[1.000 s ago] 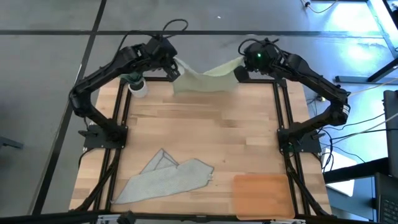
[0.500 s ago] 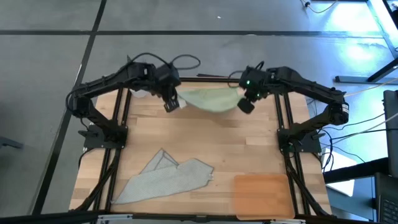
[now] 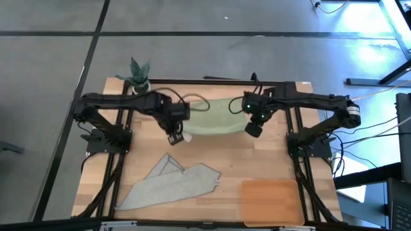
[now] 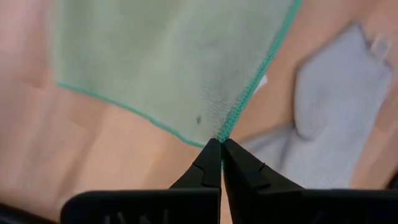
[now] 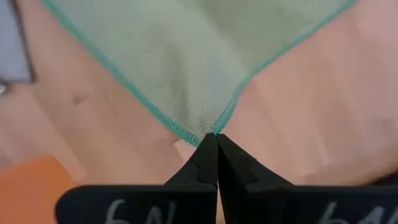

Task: Roll microfiber towels into tight, uniform cylinder then place into a basket
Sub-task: Roll the green microfiber towel

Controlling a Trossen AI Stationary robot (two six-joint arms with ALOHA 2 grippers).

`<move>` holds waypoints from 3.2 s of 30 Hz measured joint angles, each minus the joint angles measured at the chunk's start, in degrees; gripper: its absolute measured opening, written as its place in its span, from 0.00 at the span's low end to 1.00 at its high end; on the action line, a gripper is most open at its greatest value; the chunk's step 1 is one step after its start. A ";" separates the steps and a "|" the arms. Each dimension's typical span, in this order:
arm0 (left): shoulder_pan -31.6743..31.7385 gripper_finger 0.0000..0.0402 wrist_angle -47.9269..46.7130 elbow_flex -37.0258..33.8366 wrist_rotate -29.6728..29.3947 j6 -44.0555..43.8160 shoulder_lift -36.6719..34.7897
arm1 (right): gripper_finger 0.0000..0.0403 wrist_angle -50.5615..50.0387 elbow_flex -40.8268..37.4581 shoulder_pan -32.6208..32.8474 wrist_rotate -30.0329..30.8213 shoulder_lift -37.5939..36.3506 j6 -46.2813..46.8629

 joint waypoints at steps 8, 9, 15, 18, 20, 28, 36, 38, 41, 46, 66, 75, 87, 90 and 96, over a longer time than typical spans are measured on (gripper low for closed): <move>-3.44 0.00 4.57 -9.43 0.87 -5.94 0.00 | 0.00 9.60 -7.45 0.54 -4.94 0.03 0.02; -3.49 0.00 4.74 -9.97 0.02 -6.14 0.00 | 0.00 10.89 -8.22 0.50 -4.52 0.02 0.02; -1.80 0.00 4.93 -12.24 -7.94 -7.62 0.00 | 0.00 16.52 -12.27 -2.43 1.97 0.00 -0.94; -0.38 0.00 5.71 -13.77 -11.12 -8.37 0.00 | 0.00 20.64 -15.09 -3.94 5.42 0.02 -2.00; 0.59 0.00 6.97 -15.31 -12.93 -8.42 0.00 | 0.00 24.91 -17.34 -4.83 7.84 0.02 -2.94; 4.51 0.00 16.01 -21.99 -17.00 -8.74 -0.02 | 0.00 38.15 -22.71 -9.19 10.29 0.03 -4.78; 7.73 0.00 20.79 -24.32 -24.53 -8.63 -0.02 | 0.00 44.44 -23.37 -12.27 17.46 0.03 -8.02; 8.67 0.00 20.80 -24.32 -26.84 -8.63 -0.02 | 0.00 45.09 -23.37 -13.24 17.50 0.04 -8.63; 9.87 0.00 21.11 -24.32 -29.30 -7.38 -0.02 | 0.00 45.32 -23.37 -14.42 17.52 0.10 -9.55; 11.73 0.00 23.12 -24.32 -29.04 -4.48 -0.02 | 0.00 45.98 -23.37 -15.48 17.50 0.26 -12.47; 18.15 0.20 26.33 -24.32 -26.58 -0.99 -0.02 | 0.34 53.50 -23.35 -15.63 17.01 0.26 -15.45; 19.11 0.20 27.54 -24.32 -20.36 4.17 -0.02 | 0.41 53.53 -23.34 -14.38 -2.89 0.26 -25.80; 15.88 0.20 27.70 -24.30 -13.19 6.11 -0.02 | 0.42 51.05 -23.34 -14.40 -9.83 6.28 -10.51; 15.47 0.21 27.80 -24.30 -13.18 5.99 -0.02 | 0.42 50.66 -23.34 -14.49 -9.69 8.03 -2.78; 15.45 0.20 27.79 -24.30 -13.19 5.95 -0.02 | 0.42 48.17 -23.34 -15.70 -8.25 8.55 13.73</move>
